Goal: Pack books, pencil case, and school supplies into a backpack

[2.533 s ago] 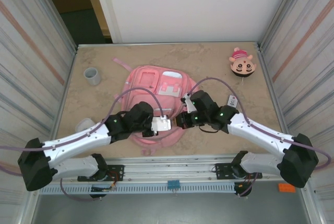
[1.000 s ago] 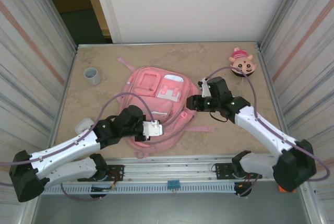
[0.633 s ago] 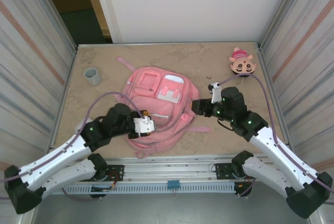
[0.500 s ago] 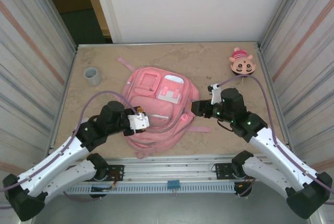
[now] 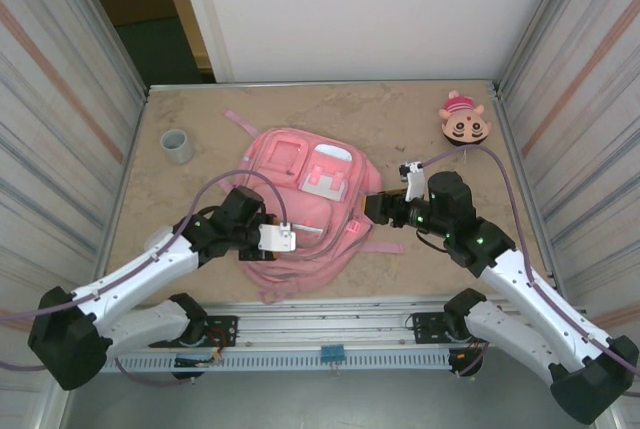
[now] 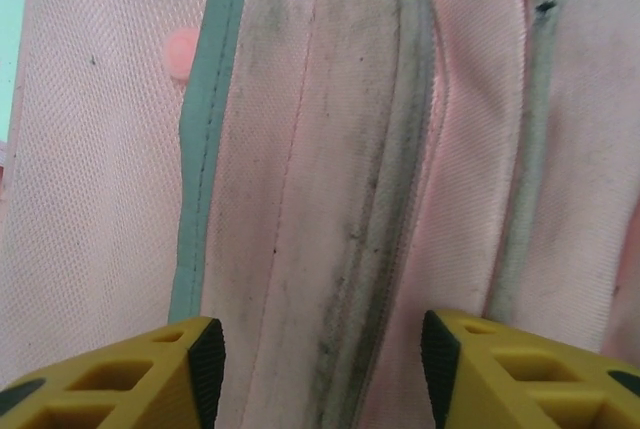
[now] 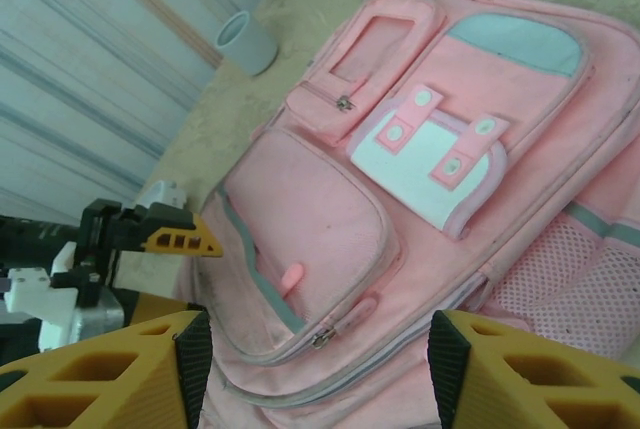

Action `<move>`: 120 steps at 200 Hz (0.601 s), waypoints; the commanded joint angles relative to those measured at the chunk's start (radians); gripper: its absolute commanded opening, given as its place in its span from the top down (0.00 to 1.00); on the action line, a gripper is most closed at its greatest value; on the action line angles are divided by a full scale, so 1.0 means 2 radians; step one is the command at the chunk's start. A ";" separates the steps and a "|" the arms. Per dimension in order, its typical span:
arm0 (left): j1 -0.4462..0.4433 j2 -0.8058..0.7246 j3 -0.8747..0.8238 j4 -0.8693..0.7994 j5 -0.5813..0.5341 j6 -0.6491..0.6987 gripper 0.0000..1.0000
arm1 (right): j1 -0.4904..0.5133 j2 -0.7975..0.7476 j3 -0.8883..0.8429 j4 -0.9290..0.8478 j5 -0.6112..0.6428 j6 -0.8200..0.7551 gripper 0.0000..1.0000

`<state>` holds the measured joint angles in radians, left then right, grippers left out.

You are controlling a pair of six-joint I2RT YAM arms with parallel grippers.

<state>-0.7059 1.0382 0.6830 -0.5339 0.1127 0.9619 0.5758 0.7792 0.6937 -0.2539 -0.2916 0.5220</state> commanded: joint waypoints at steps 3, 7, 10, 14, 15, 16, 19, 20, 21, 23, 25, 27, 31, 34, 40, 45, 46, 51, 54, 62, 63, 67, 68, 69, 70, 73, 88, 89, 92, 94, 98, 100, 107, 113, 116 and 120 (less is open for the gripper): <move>0.006 0.008 0.012 0.019 -0.018 0.011 0.51 | 0.001 -0.012 0.000 0.004 0.004 -0.009 0.40; 0.007 0.008 0.009 0.026 -0.021 0.009 0.52 | 0.000 -0.014 -0.002 0.005 0.007 -0.009 0.40; 0.008 0.007 0.007 0.032 -0.022 0.007 0.53 | 0.000 -0.017 -0.003 0.005 0.009 -0.009 0.40; 0.009 0.005 0.004 0.038 -0.022 0.007 0.53 | 0.000 -0.021 -0.005 0.007 0.012 -0.009 0.40; 0.010 0.005 0.004 0.039 -0.022 0.007 0.52 | 0.000 -0.021 -0.005 0.007 0.012 -0.009 0.40; 0.010 0.005 0.004 0.041 -0.022 0.007 0.52 | 0.000 -0.022 -0.006 0.008 0.013 -0.009 0.40; 0.011 0.004 0.002 0.045 -0.021 0.006 0.52 | 0.000 -0.024 -0.008 0.009 0.015 -0.009 0.40; 0.011 0.004 0.001 0.047 -0.021 0.005 0.52 | 0.000 -0.025 -0.008 0.009 0.015 -0.009 0.40; 0.011 0.003 0.000 0.047 -0.021 0.005 0.52 | 0.000 -0.026 -0.008 0.010 0.016 -0.009 0.40; 0.011 0.002 -0.001 0.051 -0.021 0.005 0.52 | 0.000 -0.028 -0.009 0.011 0.018 -0.009 0.40; 0.011 0.001 -0.002 0.054 -0.020 0.004 0.51 | 0.000 -0.029 -0.010 0.011 0.020 -0.009 0.40; 0.011 0.000 -0.003 0.057 -0.019 0.004 0.51 | 0.000 -0.031 -0.011 0.012 0.022 -0.008 0.40; 0.012 -0.002 -0.005 0.062 -0.017 0.003 0.49 | 0.000 -0.036 -0.013 0.012 0.030 -0.008 0.40; 0.012 -0.002 -0.006 0.066 -0.016 0.002 0.48 | 0.001 -0.041 -0.014 0.012 0.038 -0.006 0.40; 0.011 -0.003 -0.007 0.071 -0.014 0.003 0.47 | 0.001 -0.051 -0.018 0.013 0.053 -0.001 0.40; 0.012 -0.002 -0.007 0.073 -0.012 0.002 0.48 | 0.001 -0.061 -0.023 0.019 0.062 0.001 0.40; 0.012 -0.003 -0.008 0.074 -0.012 0.002 0.48 | 0.001 -0.064 -0.024 0.020 0.064 0.001 0.39; 0.012 -0.002 -0.006 0.073 -0.009 0.002 0.49 | 0.001 -0.074 -0.030 0.026 0.071 0.001 0.39; 0.012 -0.001 -0.006 0.072 -0.007 0.001 0.50 | 0.001 -0.080 -0.034 0.029 0.077 0.001 0.39; 0.013 -0.002 -0.003 0.066 0.001 -0.003 0.54 | 0.000 -0.096 -0.043 0.033 0.092 0.000 0.37; 0.014 -0.002 -0.003 0.065 0.001 -0.004 0.55 | 0.000 -0.098 -0.044 0.032 0.095 0.000 0.36; 0.014 -0.004 -0.002 0.063 0.007 -0.007 0.57 | 0.001 -0.104 -0.046 0.029 0.102 0.000 0.32; 0.014 -0.005 -0.002 0.062 0.008 -0.008 0.58 | 0.000 -0.105 -0.046 0.028 0.105 0.000 0.32; 0.015 -0.005 -0.002 0.061 0.010 -0.009 0.59 | 0.000 -0.106 -0.047 0.027 0.107 0.000 0.31; 0.015 -0.006 -0.002 0.061 0.010 -0.010 0.60 | 0.000 -0.108 -0.047 0.026 0.109 0.000 0.31; 0.016 -0.009 -0.002 0.060 0.014 -0.012 0.63 | 0.000 -0.112 -0.048 0.022 0.115 0.000 0.29; 0.025 -0.031 -0.013 0.065 0.035 -0.033 0.77 | -0.003 -0.126 -0.051 -0.003 0.137 -0.006 0.27; 0.025 -0.032 -0.013 0.065 0.036 -0.034 0.77 | -0.003 -0.126 -0.051 -0.004 0.138 -0.006 0.27; 0.028 -0.037 -0.016 0.067 0.041 -0.039 0.80 | -0.003 -0.127 -0.051 -0.008 0.139 -0.008 0.27; 0.029 -0.041 -0.017 0.068 0.045 -0.042 0.81 | -0.004 -0.128 -0.051 -0.011 0.139 -0.008 0.26; 0.032 -0.048 -0.020 0.071 0.052 -0.050 0.83 | -0.005 -0.129 -0.051 -0.014 0.140 -0.008 0.26; 0.034 -0.052 -0.021 0.072 0.054 -0.053 0.84 | -0.005 -0.130 -0.051 -0.015 0.140 -0.008 0.25; 0.041 -0.064 -0.024 0.076 0.070 -0.066 0.87 | -0.007 -0.131 -0.053 -0.019 0.140 -0.007 0.20; 0.047 -0.073 -0.027 0.077 0.084 -0.077 0.88 | -0.009 -0.131 -0.056 -0.018 0.140 -0.006 0.15; 0.051 -0.077 -0.028 0.079 0.092 -0.084 0.89 | -0.009 -0.129 -0.058 -0.017 0.139 -0.006 0.14; 0.056 -0.082 -0.030 0.081 0.102 -0.092 0.90 | -0.009 -0.128 -0.062 -0.013 0.137 -0.009 0.13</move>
<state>-0.6376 0.9493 0.6380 -0.4423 0.1883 0.8925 0.5674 0.5243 0.5964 -0.2581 -0.0643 0.5133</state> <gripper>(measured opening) 0.124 0.835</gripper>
